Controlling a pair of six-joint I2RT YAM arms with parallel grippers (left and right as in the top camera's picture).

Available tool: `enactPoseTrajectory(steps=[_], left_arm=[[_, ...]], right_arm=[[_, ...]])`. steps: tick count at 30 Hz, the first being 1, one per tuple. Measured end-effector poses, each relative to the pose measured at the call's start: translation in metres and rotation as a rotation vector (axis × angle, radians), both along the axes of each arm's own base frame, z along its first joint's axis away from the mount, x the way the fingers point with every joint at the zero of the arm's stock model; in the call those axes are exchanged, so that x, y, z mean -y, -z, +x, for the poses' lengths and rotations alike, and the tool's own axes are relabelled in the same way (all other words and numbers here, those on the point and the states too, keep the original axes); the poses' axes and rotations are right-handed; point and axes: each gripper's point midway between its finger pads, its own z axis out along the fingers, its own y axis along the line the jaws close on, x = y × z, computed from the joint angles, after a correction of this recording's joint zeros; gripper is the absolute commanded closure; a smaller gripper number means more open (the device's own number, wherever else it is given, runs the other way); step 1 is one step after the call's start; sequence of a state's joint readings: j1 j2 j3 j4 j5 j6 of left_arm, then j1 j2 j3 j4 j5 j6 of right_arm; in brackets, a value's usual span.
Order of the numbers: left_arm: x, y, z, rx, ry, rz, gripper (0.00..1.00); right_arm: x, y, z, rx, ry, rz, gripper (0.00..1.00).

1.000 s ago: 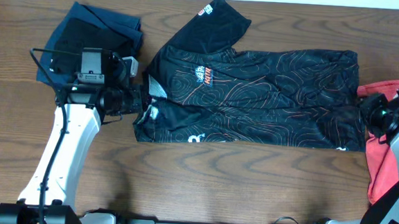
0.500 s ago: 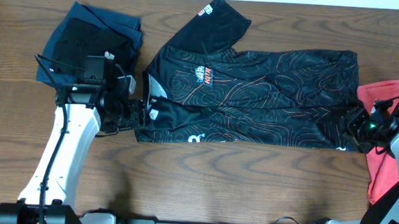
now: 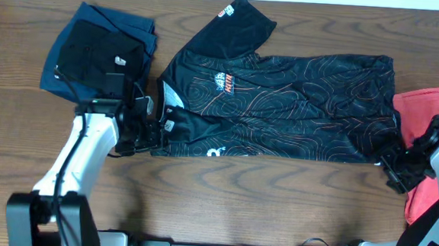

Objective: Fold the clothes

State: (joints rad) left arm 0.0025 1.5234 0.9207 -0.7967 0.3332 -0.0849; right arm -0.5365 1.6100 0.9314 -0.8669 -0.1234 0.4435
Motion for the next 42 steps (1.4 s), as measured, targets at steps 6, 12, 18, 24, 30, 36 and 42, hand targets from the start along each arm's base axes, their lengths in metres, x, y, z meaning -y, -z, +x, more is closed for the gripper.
enactPoseTrajectory(steps=[6, 12, 18, 24, 30, 36, 42], left_arm=[[0.0, 0.026, 0.002, -0.055, 0.0, -0.001, 0.32], [0.002, 0.044, 0.003, -0.091, 0.0, -0.009, 0.33], [0.003, 0.046, 0.005, -0.091, -0.007, -0.018, 0.43], [0.004, 0.046, 0.009, -0.077, -0.01, -0.024, 0.91], [0.004, 0.046, 0.01, -0.073, -0.013, -0.025, 0.94], [0.002, 0.046, -0.006, -0.143, -0.02, -0.021, 0.94], [-0.019, 0.042, -0.029, -0.254, -0.098, -0.012, 0.94]], right_arm=[[0.013, 0.012, 0.011, 0.063, 0.058, -0.06, 0.35], [0.02, 0.026, 0.02, 0.141, 0.075, -0.108, 0.39], [0.026, 0.027, 0.031, 0.223, 0.083, -0.152, 0.6], [0.026, 0.027, 0.032, 0.234, 0.086, -0.154, 0.57], [0.026, 0.029, 0.03, 0.23, 0.082, -0.154, 0.86], [0.025, 0.032, 0.025, 0.208, 0.093, -0.155, 0.99], [0.023, 0.03, -0.019, 0.072, 0.167, -0.09, 0.99]])
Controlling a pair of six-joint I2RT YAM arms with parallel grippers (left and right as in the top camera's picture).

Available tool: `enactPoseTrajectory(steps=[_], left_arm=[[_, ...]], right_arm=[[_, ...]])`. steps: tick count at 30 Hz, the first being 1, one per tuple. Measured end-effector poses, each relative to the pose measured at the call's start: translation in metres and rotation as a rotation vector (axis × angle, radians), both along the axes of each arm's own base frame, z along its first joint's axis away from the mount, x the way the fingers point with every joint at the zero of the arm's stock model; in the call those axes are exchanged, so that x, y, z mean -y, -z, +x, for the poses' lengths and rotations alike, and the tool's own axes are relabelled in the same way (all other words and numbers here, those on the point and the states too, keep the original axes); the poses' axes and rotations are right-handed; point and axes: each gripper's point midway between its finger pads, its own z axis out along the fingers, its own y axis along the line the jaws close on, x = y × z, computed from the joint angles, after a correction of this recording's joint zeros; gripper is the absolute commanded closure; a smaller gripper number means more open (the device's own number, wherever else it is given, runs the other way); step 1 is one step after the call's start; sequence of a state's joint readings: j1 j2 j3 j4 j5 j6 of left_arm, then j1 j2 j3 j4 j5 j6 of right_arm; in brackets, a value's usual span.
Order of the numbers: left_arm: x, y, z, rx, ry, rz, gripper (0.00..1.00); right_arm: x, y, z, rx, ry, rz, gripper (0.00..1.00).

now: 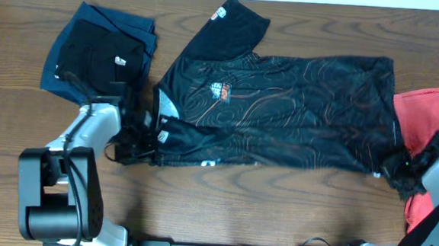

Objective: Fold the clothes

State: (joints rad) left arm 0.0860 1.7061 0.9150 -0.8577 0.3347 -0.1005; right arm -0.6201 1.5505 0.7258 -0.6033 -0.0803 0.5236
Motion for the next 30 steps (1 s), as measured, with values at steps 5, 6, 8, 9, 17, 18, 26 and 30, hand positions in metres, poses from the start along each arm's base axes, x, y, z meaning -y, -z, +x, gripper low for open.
enactPoseTrajectory(steps=[5, 6, 8, 9, 17, 18, 26, 30], left_arm=[[-0.022, -0.011, -0.012, -0.043, -0.098, -0.001, 0.94], [-0.025, -0.014, -0.015, -0.049, -0.115, -0.003, 0.94], [-0.03, -0.019, -0.018, -0.05, -0.143, -0.006, 0.94], [-0.032, -0.021, -0.02, -0.053, -0.156, -0.008, 0.94], [-0.038, -0.032, -0.026, -0.047, -0.186, -0.003, 0.75], [-0.038, -0.032, -0.028, -0.056, -0.187, -0.002, 0.66], [-0.033, -0.051, -0.044, -0.148, -0.191, -0.022, 0.47], [-0.035, -0.078, -0.032, -0.134, -0.189, -0.024, 0.43]], right_arm=[[0.0, -0.022, -0.041, -0.081, 0.088, 0.004, 0.99], [0.0, -0.027, -0.044, -0.081, 0.094, -0.003, 0.99], [0.0, -0.04, -0.051, -0.071, 0.104, -0.032, 0.99], [0.0, -0.046, -0.052, -0.061, 0.106, -0.045, 0.99], [0.005, -0.065, -0.054, -0.013, 0.127, -0.119, 0.7], [0.006, -0.065, -0.054, -0.015, 0.122, -0.124, 0.68], [0.011, -0.073, -0.023, 0.134, 0.069, -0.124, 0.71], [-0.001, -0.09, 0.012, 0.31, -0.05, -0.054, 0.71]])
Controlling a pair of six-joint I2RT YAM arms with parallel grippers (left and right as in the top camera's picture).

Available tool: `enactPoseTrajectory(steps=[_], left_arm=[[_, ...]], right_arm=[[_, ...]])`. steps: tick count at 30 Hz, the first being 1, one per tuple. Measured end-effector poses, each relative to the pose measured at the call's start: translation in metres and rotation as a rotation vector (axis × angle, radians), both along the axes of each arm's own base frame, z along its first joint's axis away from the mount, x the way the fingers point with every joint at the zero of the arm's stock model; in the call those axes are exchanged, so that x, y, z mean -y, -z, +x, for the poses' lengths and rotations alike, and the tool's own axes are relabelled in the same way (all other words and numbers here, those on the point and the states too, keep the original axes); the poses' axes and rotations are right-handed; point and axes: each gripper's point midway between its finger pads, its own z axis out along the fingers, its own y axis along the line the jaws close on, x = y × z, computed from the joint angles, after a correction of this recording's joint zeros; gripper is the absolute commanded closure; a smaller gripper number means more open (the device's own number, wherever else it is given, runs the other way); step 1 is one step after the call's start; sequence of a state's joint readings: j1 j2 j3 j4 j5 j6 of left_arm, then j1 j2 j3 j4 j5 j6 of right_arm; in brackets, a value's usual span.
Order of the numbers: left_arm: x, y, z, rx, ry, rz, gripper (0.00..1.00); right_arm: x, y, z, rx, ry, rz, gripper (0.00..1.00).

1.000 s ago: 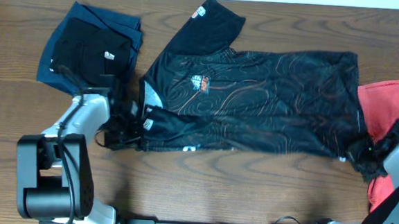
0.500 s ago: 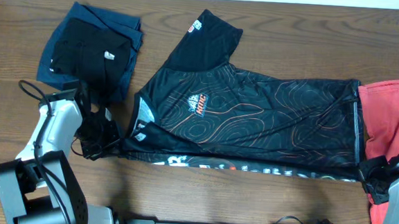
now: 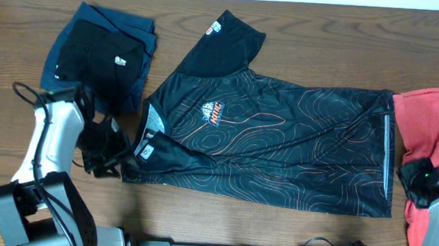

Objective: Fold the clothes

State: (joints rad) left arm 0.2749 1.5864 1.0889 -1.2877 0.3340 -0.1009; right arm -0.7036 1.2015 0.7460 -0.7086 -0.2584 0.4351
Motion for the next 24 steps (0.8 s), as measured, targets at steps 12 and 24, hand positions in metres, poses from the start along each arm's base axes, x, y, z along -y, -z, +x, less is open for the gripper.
enactPoseTrajectory(steps=[12, 24], left_arm=[[0.061, -0.108, 0.154, 0.661, 0.276, 0.024, 0.33], [0.126, -0.046, 0.31, 0.821, 0.458, -0.005, 0.33]], right_arm=[[-0.023, -0.152, 0.099, 0.388, -0.308, -0.119, 0.63], [-0.043, -0.138, 0.111, 0.289, -0.358, -0.006, 0.64]])
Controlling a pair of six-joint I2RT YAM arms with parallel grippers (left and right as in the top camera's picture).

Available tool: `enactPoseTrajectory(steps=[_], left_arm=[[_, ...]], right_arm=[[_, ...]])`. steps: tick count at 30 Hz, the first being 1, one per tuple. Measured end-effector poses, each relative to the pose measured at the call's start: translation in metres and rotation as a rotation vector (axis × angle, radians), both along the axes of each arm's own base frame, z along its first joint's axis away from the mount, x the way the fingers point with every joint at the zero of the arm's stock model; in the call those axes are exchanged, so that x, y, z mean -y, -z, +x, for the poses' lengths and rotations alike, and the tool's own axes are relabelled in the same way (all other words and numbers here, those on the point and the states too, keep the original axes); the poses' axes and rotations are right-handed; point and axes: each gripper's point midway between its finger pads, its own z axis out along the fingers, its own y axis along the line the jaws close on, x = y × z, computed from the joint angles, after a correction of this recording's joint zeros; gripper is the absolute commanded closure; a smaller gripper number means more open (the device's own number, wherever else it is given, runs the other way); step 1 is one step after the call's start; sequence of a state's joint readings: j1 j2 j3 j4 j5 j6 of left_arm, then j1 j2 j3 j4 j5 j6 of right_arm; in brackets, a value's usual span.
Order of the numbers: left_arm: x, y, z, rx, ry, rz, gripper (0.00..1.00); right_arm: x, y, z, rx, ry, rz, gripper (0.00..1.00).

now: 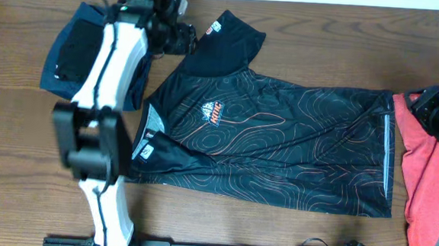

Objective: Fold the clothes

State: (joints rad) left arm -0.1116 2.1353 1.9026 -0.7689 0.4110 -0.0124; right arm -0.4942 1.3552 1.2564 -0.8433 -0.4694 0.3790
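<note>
A black shirt (pixel 279 142) with orange contour lines lies spread flat across the middle of the table, collar to the left and hem to the right. Its far sleeve (pixel 228 40) points toward the back edge. My left gripper (pixel 186 38) is reaching to the back, right at the left edge of that sleeve. My right gripper (pixel 423 109) hovers at the far right, beside the hem's far corner. From overhead, neither gripper's jaws can be read as open or shut.
A folded navy garment (pixel 71 49) lies at the back left, under my left arm. A red garment (pixel 429 189) lies along the right edge, touching the shirt's hem. The brown wooden table (pixel 18 164) shows bare on the left and at the front.
My left gripper has gone from the shirt's near left corner to the far sleeve. My right gripper has gone from the near right side to the hem's far corner. The shirt lies as before.
At first the shirt lay narrower, its near part doubled under, with a gripper at each near corner. Later it lay a little nearer the front. Then it was spread flat with both grippers just off its corners. Now both are at its far side.
</note>
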Motion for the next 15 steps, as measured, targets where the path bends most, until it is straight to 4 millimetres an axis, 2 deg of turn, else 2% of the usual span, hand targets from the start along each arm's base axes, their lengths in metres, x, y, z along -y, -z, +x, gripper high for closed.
enactPoseTrajectory(steps=[4, 9, 15], left_arm=[[0.011, 0.037, 0.034, 0.039, 0.041, 0.011, 0.32], [0.021, 0.071, 0.048, 0.061, 0.081, 0.03, 0.32], [0.018, 0.108, 0.059, 0.081, 0.108, 0.095, 0.33]], right_arm=[[-0.004, 0.005, -0.007, -0.036, -0.001, 0.017, 0.64], [-0.008, 0.011, -0.015, -0.079, 0.0, 0.04, 0.65], [-0.011, 0.017, -0.022, -0.119, 0.003, 0.055, 0.66]])
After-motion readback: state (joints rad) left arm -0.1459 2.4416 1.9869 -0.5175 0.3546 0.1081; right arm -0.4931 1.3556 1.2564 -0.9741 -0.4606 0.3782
